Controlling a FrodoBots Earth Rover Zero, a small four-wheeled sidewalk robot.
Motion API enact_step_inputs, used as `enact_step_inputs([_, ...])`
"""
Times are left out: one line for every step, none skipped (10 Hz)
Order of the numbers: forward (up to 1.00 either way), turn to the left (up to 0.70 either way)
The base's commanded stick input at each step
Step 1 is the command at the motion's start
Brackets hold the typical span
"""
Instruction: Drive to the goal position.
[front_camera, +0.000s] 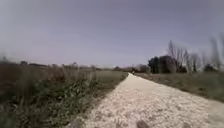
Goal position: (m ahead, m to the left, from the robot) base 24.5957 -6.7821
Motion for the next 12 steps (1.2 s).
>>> enact_step_inputs([0.7, -0.16])
enact_step_inputs([0.7, -0.21])
enact_step_inputs([0.7, -0.26])
enact_step_inputs([0.7, -0.31])
enact_step_inputs([0.7, -0.35])
enact_step_inputs([0.7, -0.35])
enact_step_inputs([0.7, -0.27])
enact_step_inputs([0.7, -0.07])
enact_step_inputs([0.7, -0.01])
enact_step_inputs([0.7, 0.0])
enact_step_inputs([0.7, 0.0])
enact_step_inputs([0.7, 0.0])
